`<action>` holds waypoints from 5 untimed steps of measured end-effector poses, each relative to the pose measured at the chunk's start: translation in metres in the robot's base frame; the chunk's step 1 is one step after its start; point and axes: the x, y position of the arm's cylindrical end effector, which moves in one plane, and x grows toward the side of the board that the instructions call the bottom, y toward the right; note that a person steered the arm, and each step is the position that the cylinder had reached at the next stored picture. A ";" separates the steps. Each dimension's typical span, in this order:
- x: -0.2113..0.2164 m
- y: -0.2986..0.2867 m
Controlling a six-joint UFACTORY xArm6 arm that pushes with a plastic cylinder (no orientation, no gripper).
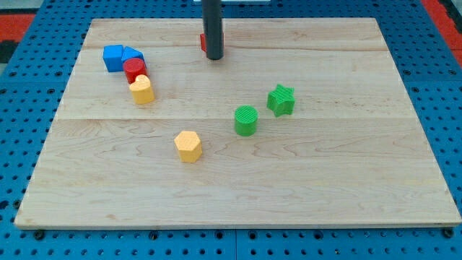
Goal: Put the red star to the right side
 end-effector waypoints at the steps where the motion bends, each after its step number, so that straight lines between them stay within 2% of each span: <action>1: -0.002 -0.075; 2: -0.029 -0.088; 3: -0.052 -0.057; 4: -0.034 -0.014; 5: -0.033 0.016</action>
